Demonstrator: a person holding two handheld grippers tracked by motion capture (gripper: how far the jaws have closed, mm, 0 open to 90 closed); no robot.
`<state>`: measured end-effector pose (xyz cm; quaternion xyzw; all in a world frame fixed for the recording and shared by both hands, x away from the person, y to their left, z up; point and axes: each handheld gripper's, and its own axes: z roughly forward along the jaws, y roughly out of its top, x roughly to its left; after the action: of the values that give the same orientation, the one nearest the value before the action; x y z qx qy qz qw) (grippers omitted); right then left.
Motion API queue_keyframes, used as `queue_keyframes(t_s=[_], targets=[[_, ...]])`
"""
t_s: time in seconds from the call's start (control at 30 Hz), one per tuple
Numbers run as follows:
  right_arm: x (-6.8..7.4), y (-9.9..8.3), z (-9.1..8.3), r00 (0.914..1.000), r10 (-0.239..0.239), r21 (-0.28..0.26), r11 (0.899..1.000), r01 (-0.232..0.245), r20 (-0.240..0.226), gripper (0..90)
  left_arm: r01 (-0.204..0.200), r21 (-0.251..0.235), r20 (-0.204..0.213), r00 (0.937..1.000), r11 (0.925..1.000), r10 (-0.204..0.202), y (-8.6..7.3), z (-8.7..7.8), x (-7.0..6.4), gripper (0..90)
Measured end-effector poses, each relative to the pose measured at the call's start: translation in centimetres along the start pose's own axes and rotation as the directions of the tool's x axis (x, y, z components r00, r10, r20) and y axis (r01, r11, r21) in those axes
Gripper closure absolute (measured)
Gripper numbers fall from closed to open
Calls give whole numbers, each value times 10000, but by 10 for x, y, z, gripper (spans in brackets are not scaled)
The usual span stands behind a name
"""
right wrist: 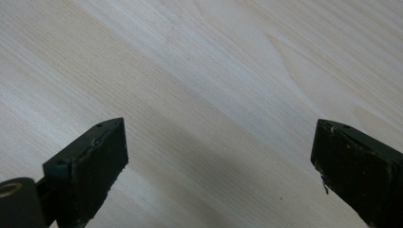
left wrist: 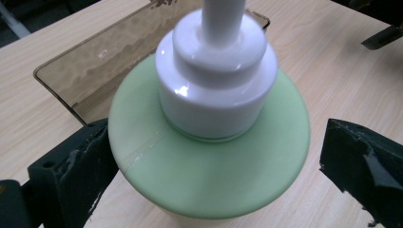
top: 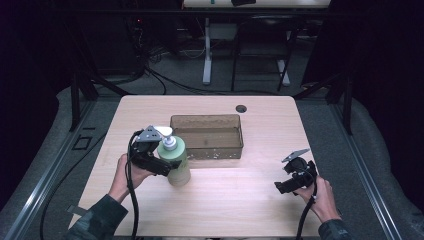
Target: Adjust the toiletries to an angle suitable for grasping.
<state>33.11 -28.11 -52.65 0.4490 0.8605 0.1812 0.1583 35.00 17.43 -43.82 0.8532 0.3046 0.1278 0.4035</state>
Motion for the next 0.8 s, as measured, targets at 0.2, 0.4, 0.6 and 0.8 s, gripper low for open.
queue_keyframes(t_s=[0.2, 0.4, 0.6, 0.8], targets=[[-1, 0, 0, 10000, 63, -3, 10000, -63, -76, 44, -272, 138, 225, 9994, 9995, 269, 4, -9, 4, 0], [-1, 0, -1, 10000, -25, -3, 10000, 25, 8, 44, -615, 271, 356, 9975, 9977, 605, 16, -20, 9, 0], [-1, 0, -1, 10000, -35, -5, 10000, 35, -3, 44, -1034, 366, 417, 9939, 9940, 1019, 28, -29, 14, 0], [-1, 0, 0, 9999, 43, 4, 10000, -43, -107, 45, -1801, 822, 583, 9827, 9802, 1756, 48, -38, 18, 1]])
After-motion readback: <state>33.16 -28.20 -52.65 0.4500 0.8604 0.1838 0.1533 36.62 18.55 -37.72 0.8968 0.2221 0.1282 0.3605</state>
